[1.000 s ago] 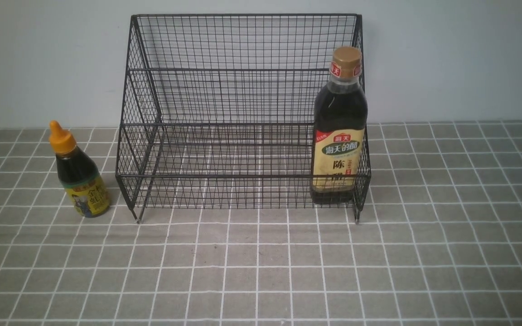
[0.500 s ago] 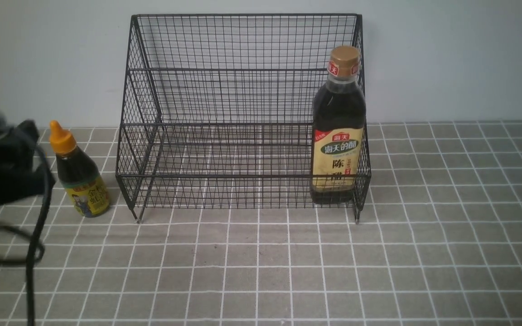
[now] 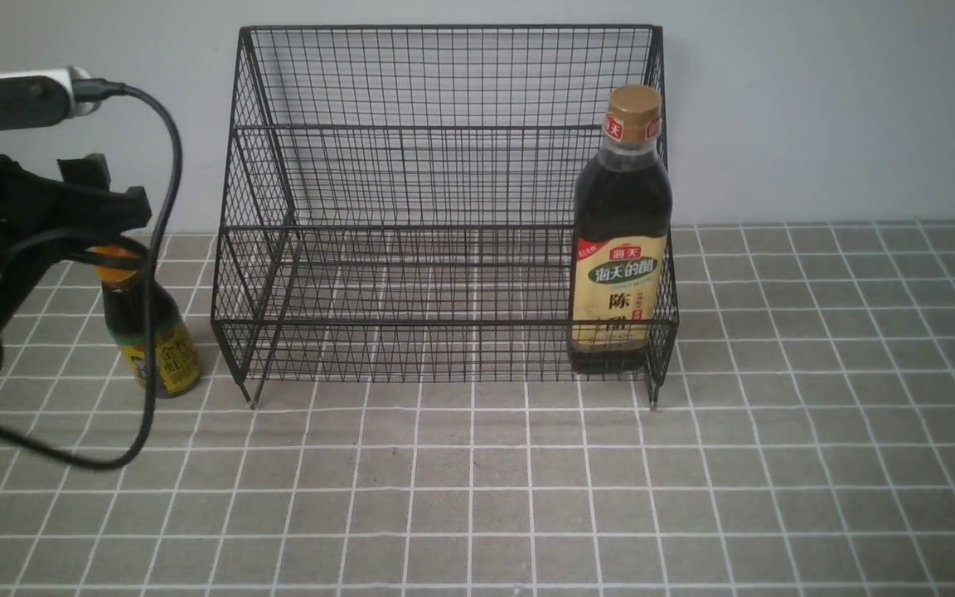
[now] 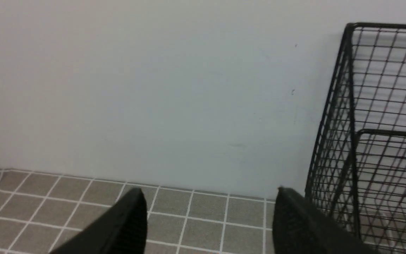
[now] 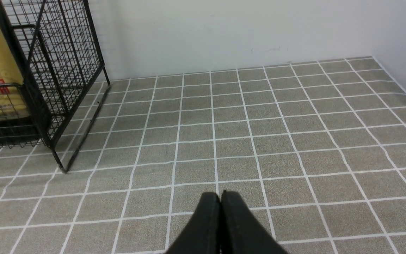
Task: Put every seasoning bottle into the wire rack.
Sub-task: Use the left arm to grab the condiment bottle closest to it, then use the left arm to put the condiment bottle back on the shelf
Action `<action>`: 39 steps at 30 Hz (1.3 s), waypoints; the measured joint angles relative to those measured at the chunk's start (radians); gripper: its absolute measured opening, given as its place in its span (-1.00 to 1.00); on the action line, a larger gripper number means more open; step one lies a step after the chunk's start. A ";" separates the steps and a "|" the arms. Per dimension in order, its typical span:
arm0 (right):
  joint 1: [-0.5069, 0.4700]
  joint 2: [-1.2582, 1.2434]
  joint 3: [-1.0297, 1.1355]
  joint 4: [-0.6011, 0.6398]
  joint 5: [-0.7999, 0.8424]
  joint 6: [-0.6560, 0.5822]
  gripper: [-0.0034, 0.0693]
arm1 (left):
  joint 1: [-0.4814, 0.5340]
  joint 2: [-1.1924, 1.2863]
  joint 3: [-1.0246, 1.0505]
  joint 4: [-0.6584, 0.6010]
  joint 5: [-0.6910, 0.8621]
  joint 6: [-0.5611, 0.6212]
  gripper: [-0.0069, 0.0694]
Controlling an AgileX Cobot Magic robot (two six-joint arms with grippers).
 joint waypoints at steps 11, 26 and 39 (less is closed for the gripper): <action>0.000 0.000 0.000 0.000 0.000 0.000 -0.94 | 0.000 0.207 -0.048 -0.018 -0.047 0.011 0.33; 0.000 0.000 0.000 0.000 0.000 0.000 -0.94 | 0.000 0.124 -0.049 -0.033 -0.006 0.032 -0.14; 0.000 0.000 0.000 0.000 0.000 0.000 -0.94 | -0.050 -0.197 -0.160 -0.022 0.288 0.098 -0.14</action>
